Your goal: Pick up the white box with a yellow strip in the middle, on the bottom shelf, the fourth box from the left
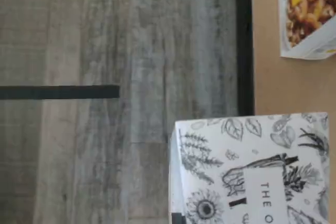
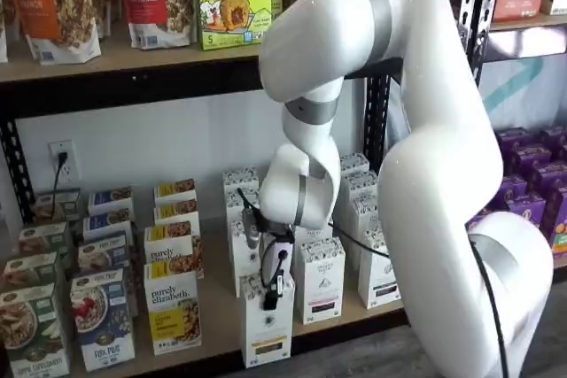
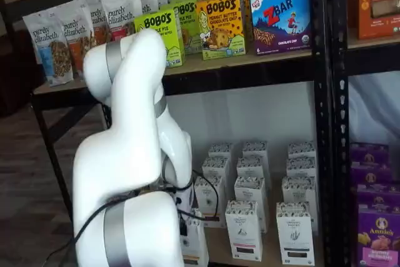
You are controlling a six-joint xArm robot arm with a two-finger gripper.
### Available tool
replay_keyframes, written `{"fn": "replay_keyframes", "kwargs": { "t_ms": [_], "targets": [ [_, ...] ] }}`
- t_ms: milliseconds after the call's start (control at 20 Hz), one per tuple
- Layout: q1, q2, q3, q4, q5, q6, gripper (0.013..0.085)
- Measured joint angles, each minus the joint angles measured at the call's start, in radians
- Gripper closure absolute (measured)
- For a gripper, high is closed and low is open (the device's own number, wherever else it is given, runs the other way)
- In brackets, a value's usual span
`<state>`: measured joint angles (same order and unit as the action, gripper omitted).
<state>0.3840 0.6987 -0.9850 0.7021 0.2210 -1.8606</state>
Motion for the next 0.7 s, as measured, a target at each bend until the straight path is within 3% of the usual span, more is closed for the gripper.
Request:
{"fn": "replay_keyframes", "kwargs": {
  "t_ms": [200,450,700],
  "targets": [
    [0.014,-0.067,0.082,0.024,-0.018,-0.012,0.0490],
    [0.006,-0.173,0.193,-0.018,-0.003,0.022,0.0490],
    [0.000,-0.296,0.312,-0.023,-0.013,0.021,0.0490]
  ]
}}
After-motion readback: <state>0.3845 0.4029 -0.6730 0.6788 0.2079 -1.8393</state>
